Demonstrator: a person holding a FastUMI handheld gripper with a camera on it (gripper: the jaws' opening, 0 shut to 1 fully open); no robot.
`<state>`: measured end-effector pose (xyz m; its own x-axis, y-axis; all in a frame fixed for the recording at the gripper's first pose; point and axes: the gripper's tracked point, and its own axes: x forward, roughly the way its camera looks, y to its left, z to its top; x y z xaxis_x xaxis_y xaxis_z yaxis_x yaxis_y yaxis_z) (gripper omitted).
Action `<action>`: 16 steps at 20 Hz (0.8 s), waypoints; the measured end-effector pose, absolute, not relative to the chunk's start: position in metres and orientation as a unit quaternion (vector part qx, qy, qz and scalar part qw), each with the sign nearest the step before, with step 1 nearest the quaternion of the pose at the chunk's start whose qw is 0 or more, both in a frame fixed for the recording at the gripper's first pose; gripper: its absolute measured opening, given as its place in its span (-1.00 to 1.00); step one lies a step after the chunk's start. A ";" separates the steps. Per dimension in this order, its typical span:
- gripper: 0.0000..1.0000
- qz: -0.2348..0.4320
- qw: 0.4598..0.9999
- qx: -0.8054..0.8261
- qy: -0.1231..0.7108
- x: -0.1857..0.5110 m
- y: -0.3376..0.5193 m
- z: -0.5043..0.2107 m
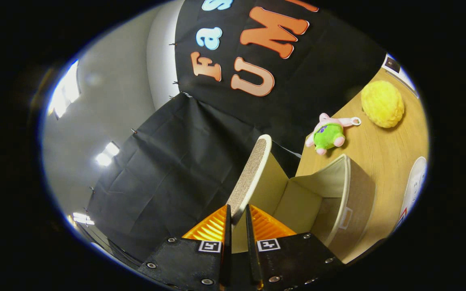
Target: Open the storage box then place both shoes into the box .Put the left shoe in first, then the right shoe, with the right side of both shoes facing outward in a uniform manner.
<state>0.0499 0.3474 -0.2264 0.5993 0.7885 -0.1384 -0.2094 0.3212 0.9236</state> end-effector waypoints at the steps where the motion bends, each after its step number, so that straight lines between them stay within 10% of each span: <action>1: -0.65 0.334 0.762 0.467 0.299 0.053 0.357 -0.220; 11: -0.69 0.322 0.810 0.385 0.303 0.066 0.458 -0.209; 13: -0.48 0.349 0.799 0.360 0.333 0.050 0.486 -0.220; 16: 0.33 0.385 0.796 0.304 0.355 0.020 0.504 -0.229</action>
